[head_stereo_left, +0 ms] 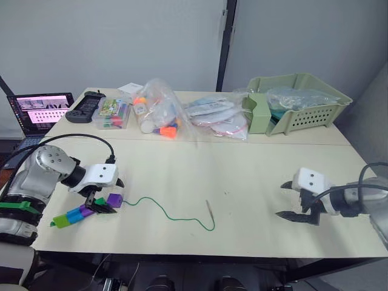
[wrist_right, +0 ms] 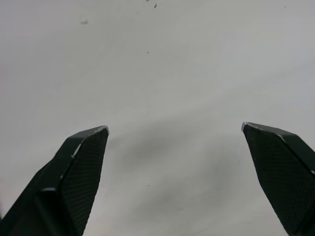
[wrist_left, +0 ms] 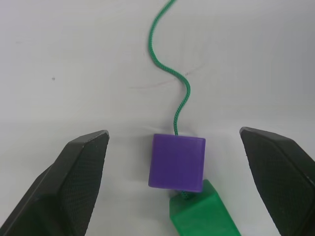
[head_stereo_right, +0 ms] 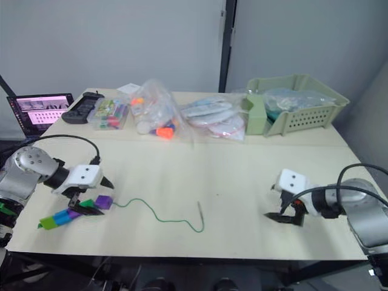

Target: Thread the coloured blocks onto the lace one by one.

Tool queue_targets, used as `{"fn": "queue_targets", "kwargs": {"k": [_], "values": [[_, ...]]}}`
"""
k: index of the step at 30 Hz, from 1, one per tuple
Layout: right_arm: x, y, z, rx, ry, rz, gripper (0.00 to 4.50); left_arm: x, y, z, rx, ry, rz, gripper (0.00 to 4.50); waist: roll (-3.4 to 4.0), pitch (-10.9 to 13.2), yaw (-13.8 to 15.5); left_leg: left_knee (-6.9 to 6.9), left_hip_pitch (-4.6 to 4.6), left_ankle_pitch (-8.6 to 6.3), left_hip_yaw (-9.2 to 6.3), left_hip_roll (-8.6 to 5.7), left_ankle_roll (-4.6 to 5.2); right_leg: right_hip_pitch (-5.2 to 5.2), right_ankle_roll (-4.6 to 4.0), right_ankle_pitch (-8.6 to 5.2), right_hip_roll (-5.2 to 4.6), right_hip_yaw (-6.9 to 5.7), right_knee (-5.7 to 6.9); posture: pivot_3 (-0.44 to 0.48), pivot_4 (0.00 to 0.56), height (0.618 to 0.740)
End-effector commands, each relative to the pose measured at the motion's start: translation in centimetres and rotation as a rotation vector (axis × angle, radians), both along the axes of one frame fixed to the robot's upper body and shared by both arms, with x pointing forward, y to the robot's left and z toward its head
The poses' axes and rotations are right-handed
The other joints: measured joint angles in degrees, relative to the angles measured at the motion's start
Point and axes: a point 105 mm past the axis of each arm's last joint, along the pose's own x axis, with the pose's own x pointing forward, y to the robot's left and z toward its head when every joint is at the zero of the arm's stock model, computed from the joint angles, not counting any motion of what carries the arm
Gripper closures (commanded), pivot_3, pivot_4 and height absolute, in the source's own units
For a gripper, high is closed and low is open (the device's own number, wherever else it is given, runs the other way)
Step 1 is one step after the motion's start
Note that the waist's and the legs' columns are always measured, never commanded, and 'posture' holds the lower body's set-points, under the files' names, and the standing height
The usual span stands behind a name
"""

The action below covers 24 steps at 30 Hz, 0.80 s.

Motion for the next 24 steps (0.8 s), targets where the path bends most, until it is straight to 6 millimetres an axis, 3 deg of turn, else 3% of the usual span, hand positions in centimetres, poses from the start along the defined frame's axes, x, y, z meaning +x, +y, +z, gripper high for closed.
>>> {"fn": "queue_targets", "kwargs": {"k": [1,8,14,22,24], "values": [[-0.9,0.2,1.2,0.098,-0.002,-0.023,0.02,-0.3,0.3,2.8,-0.149,-0.044,0.071,0.00,0.00,0.0,0.0,0.00,-0.01,0.00,-0.01,0.00,0.00,-0.01,0.00,0.00,0.00,0.00,0.00,0.000,0.150,0.734],[-1.2,-0.6,2.1,0.322,-0.029,-0.127,0.02,-1.7,3.2,5.1,-0.448,-0.098,0.301,0.00,0.00,0.0,-0.7,-0.05,0.04,0.00,-0.01,0.05,0.00,-0.01,0.00,-0.01,0.01,-0.02,-0.01,0.000,0.150,0.734],[-0.7,-2.1,1.6,0.453,-0.059,-0.232,0.02,-4.8,7.9,3.7,-0.666,-0.099,0.624,0.00,-0.05,0.0,-1.2,-0.23,0.19,-0.02,0.09,0.12,0.01,0.00,-0.08,-0.04,-0.02,-0.01,-0.03,0.000,0.150,0.734],[-0.2,-4.1,0.5,0.470,-0.089,-0.285,0.02,-7.1,11.7,3.4,-0.759,-0.320,0.877,0.00,-0.10,0.0,-0.5,-0.20,0.24,-0.01,0.08,0.10,-0.01,0.09,-0.14,-0.09,-0.16,-0.07,-0.03,0.000,0.150,0.734],[-0.1,-4.4,0.5,0.476,-0.097,-0.290,0.02,-8.0,13.1,2.6,-0.743,-0.349,0.955,0.00,-0.11,0.0,-0.6,-0.20,0.26,-0.01,0.08,0.07,-0.02,0.09,-0.15,-0.08,-0.14,-0.07,-0.03,0.000,0.150,0.734]]}}
